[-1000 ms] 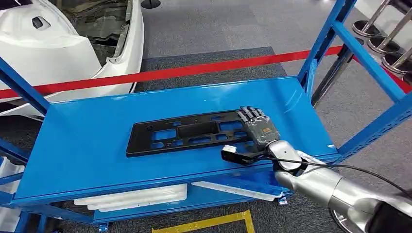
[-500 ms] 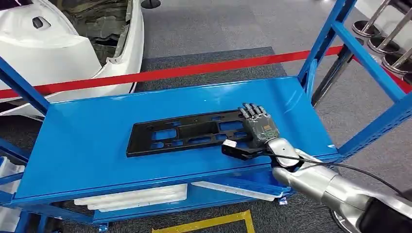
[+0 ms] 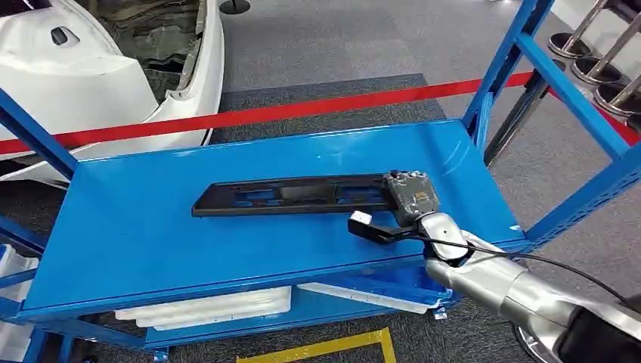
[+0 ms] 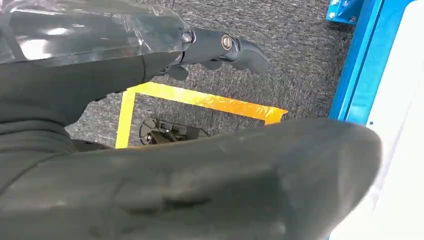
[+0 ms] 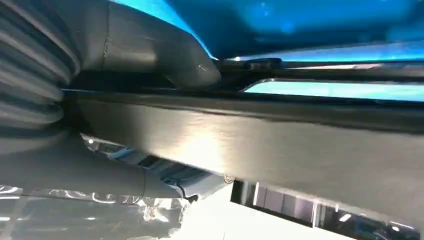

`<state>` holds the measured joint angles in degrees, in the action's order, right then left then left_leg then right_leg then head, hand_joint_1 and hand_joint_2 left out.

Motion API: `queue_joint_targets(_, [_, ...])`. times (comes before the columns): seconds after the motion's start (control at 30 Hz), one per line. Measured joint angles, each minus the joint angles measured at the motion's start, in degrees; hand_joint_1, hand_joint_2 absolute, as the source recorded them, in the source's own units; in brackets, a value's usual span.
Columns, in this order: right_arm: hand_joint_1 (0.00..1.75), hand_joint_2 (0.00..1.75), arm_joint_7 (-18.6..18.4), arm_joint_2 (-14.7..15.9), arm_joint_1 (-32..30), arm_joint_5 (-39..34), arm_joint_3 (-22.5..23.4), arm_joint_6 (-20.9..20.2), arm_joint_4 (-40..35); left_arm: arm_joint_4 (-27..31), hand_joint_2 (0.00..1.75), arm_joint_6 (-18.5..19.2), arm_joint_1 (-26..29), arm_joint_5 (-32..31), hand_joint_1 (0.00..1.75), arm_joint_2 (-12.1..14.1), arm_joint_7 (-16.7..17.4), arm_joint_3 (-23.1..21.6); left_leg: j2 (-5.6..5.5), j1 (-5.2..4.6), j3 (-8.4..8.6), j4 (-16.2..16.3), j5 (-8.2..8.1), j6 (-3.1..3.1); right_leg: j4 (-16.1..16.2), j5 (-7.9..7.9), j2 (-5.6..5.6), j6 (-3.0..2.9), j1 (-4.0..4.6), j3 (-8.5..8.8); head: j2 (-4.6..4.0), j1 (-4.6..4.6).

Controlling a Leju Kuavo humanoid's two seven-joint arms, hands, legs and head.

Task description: Take the parts from the cabinet and place them on the table.

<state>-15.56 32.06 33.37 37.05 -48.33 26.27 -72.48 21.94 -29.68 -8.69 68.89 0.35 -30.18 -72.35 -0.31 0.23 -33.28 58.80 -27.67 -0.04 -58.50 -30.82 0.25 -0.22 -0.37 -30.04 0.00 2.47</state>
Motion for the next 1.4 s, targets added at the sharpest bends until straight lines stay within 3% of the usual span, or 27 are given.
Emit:
queue_joint_targets(0.43, [1.75, 1.75, 0.7, 0.0, -0.4, 0.0, 1.0, 2.6, 0.0, 0.0, 0.00, 0.0, 0.0, -0.2, 0.00, 0.0, 0.0, 0.0, 0.01, 0.00, 0.10, 0.0, 0.00, 0.00, 0.0, 0.01, 0.00, 0.01, -0.02, 0.11, 0.00, 0.00])
queue_joint_targets(0.57, [1.75, 1.75, -0.7, 0.5, -1.3, 2.8, 1.4, 3.4, -0.9, 0.0, 0.00, 0.0, 0.1, -0.4, 0.00, 0.0, 0.2, 0.0, 0.00, -0.01, 0.09, 0.0, 0.00, 0.00, 0.0, 0.01, -0.01, 0.01, -0.03, 0.10, 0.00, 0.00])
queue_joint_targets(0.87, [1.75, 1.75, -6.5, 3.2, -3.0, 19.8, 4.2, 3.7, -9.3, 0.0, 0.00, -0.2, 0.1, -0.4, 0.00, 0.0, 0.2, 0.0, 0.00, -0.04, 0.08, 0.0, 0.00, 0.00, 0.0, 0.00, 0.00, 0.00, -0.03, 0.05, 0.00, 0.00])
queue_joint_targets(1.1, [1.75, 1.75, -9.8, 3.9, -6.3, 40.8, 8.0, 2.5, -22.6, 0.0, 0.00, -0.8, 0.1, -0.3, 0.00, -0.4, 0.2, 0.0, -0.01, 0.01, 0.07, 0.0, 0.00, 0.00, 0.0, -0.01, -0.01, -0.02, -0.02, 0.05, 0.00, 0.00])
queue_joint_targets(1.4, [1.75, 1.75, -9.0, 3.6, -11.7, 43.7, 11.5, 3.8, -37.3, 0.0, 0.00, -0.8, 0.1, -0.3, 0.00, -0.7, -0.5, 0.4, -0.02, 0.00, 0.06, 0.0, 0.00, 0.00, 0.0, -0.02, -0.02, -0.03, -0.01, 0.06, 0.00, 0.00])
